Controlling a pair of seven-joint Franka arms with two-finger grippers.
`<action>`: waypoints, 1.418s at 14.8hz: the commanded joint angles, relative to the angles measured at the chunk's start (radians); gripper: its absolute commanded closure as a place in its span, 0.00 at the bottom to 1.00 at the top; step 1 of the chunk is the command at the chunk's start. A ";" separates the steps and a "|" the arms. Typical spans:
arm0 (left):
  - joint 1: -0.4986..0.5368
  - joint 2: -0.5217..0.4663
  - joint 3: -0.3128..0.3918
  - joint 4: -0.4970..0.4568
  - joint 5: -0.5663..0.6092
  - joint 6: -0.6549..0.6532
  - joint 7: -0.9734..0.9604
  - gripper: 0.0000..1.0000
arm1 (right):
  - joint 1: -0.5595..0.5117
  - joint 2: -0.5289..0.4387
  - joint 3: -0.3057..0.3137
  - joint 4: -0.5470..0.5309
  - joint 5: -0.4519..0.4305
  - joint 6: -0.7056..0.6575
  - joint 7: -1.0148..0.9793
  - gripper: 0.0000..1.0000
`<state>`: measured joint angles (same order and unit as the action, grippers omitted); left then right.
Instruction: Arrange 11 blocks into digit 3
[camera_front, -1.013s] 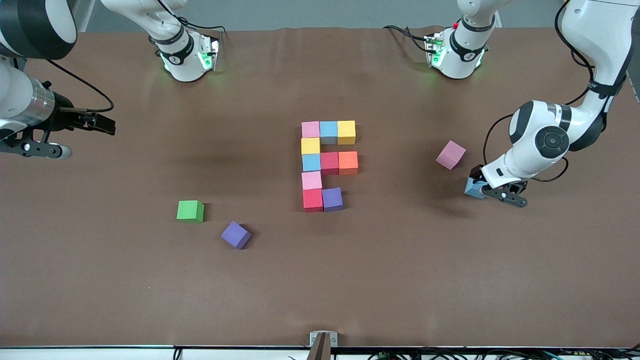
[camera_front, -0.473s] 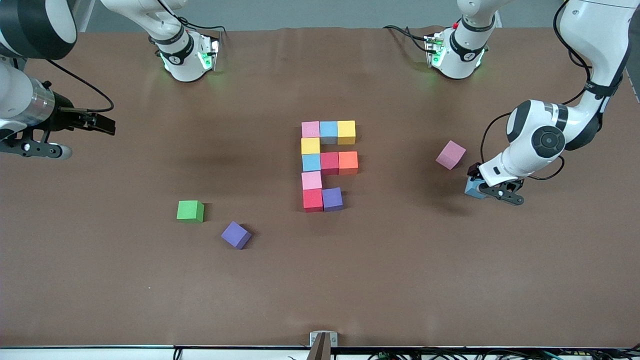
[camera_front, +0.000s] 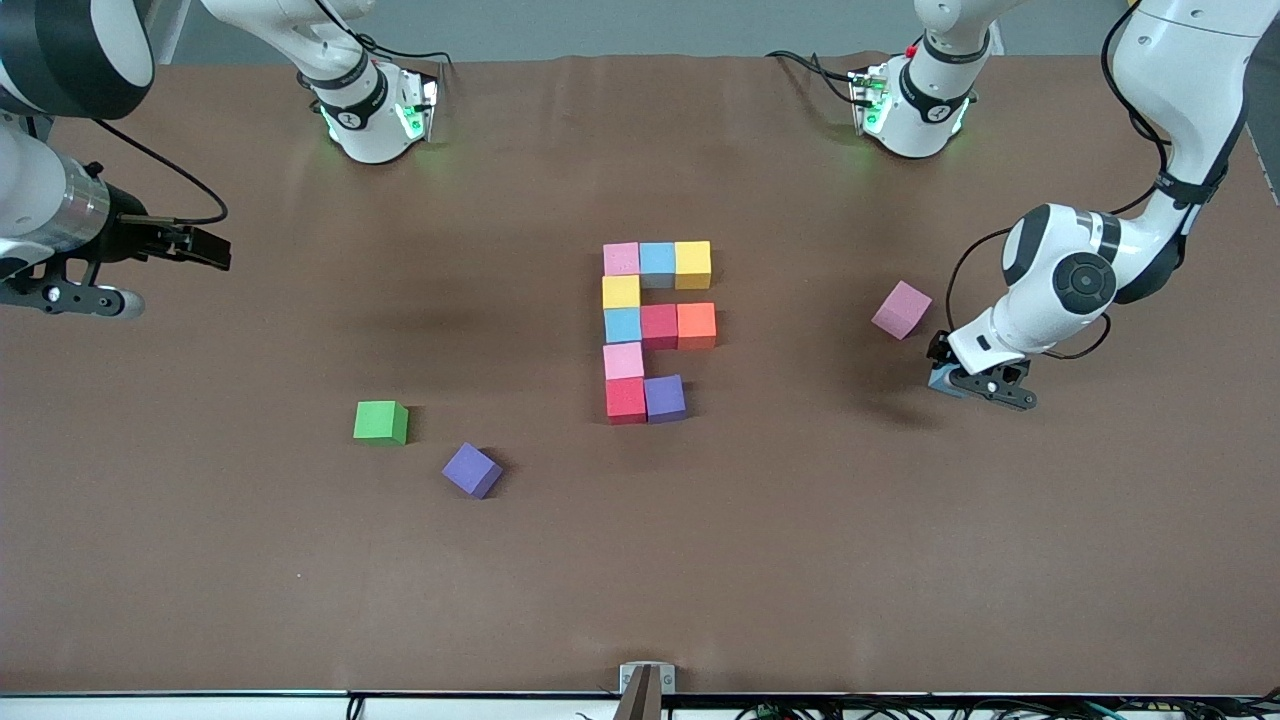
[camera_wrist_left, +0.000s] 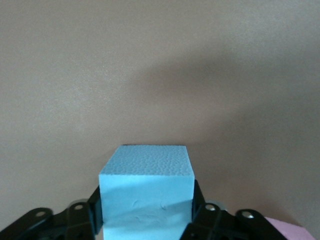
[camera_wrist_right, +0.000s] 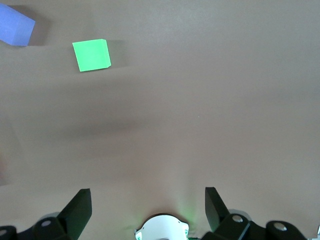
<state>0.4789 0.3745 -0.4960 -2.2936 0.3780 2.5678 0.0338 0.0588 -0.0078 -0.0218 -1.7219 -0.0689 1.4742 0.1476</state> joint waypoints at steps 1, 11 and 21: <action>0.004 -0.014 -0.012 0.000 -0.002 0.015 -0.061 0.74 | -0.008 -0.006 0.008 -0.005 -0.002 -0.002 0.001 0.00; -0.123 0.043 -0.142 0.236 -0.004 -0.142 -0.789 0.83 | -0.008 -0.006 0.008 -0.005 -0.002 0.002 0.001 0.00; -0.361 0.239 -0.141 0.563 -0.025 -0.363 -1.645 0.85 | -0.007 -0.006 0.008 -0.005 -0.002 0.005 0.003 0.00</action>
<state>0.1485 0.5677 -0.6374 -1.7951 0.3690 2.2319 -1.4674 0.0588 -0.0079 -0.0215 -1.7219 -0.0689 1.4762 0.1476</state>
